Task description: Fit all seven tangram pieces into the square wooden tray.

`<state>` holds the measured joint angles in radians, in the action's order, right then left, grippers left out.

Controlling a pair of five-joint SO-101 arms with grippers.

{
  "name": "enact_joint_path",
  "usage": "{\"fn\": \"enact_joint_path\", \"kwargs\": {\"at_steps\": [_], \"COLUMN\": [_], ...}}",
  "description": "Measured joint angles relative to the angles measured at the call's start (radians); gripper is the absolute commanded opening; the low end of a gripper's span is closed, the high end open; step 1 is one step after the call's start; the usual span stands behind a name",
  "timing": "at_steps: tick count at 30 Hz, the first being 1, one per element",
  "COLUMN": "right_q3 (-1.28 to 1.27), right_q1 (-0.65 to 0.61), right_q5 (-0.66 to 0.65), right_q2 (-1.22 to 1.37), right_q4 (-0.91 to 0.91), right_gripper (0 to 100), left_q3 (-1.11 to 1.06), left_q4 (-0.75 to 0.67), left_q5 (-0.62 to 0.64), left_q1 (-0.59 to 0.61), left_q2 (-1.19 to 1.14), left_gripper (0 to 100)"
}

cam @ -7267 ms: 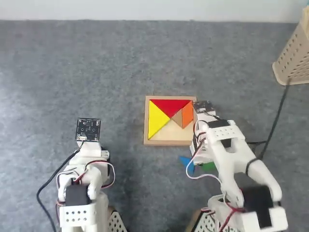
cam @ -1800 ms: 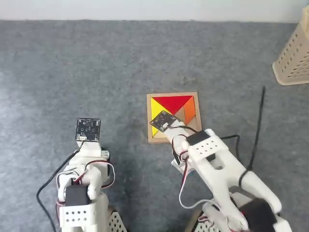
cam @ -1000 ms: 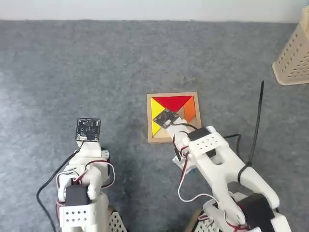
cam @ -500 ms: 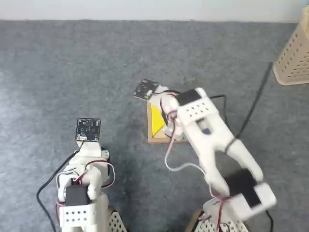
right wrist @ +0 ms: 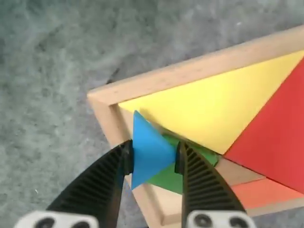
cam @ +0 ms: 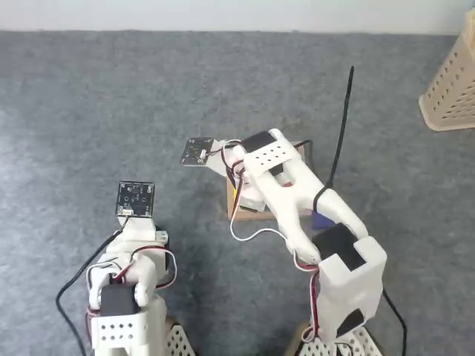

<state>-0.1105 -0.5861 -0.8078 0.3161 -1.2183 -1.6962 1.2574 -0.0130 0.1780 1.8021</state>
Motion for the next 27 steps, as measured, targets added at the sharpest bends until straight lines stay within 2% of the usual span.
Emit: {"fn": "enact_joint_path", "kwargs": {"at_steps": [6,11,27], "right_q3": [0.000,0.000,0.000], "right_q1": [0.000,0.000,-0.034], "right_q5": [0.000,0.000,-0.071], "right_q2": [0.000,0.000,0.000], "right_q4": [0.000,0.000,-0.020], "right_gripper": [10.0,15.6,15.5], "left_q3": [0.000,0.000,0.000], "left_q4": [0.000,0.000,0.000], "left_q5": [0.000,0.000,0.000], "left_q1": [0.000,0.000,0.000], "left_q2": [0.000,0.000,0.000], "left_gripper": [1,1,1]}}
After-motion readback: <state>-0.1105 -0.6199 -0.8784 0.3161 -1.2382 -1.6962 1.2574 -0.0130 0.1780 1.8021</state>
